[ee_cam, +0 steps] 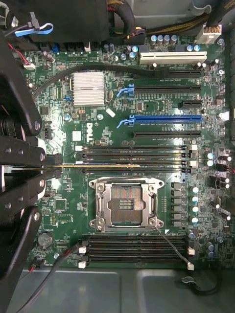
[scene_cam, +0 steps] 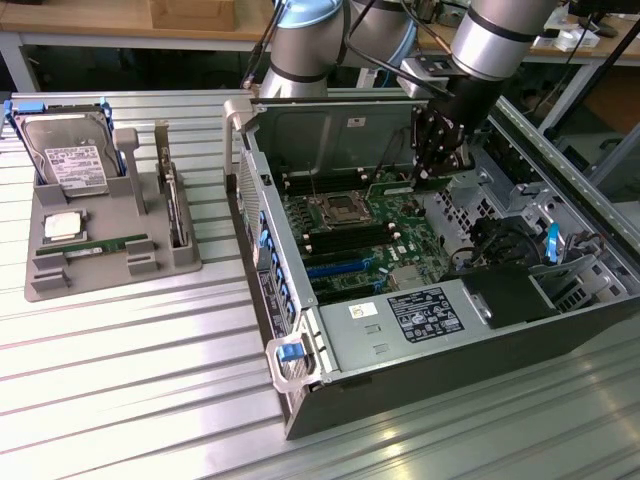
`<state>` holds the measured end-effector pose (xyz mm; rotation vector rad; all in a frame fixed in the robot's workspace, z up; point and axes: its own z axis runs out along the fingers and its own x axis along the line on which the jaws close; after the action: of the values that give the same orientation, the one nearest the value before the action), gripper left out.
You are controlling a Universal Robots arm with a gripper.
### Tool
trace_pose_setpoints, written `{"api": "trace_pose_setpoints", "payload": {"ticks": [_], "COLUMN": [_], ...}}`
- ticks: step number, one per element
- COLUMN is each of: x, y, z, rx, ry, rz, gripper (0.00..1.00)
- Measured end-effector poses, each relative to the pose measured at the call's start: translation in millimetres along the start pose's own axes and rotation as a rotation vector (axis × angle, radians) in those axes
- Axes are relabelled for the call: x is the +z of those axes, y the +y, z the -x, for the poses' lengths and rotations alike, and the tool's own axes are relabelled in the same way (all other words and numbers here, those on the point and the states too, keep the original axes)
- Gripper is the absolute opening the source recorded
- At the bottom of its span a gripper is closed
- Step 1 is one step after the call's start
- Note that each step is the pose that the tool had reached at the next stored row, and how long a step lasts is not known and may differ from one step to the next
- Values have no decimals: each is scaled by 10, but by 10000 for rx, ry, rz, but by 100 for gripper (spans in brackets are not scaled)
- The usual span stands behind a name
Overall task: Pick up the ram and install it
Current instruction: 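Insert the ram into the slot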
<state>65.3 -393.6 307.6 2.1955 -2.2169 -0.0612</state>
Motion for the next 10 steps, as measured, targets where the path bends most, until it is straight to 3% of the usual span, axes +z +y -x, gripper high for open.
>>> {"api": "trace_pose_setpoints", "payload": {"ticks": [10], "x": [70], "y": [-3], "z": [-1], "rx": [-1], "ry": [0], "rz": [0], "gripper": [12]}}
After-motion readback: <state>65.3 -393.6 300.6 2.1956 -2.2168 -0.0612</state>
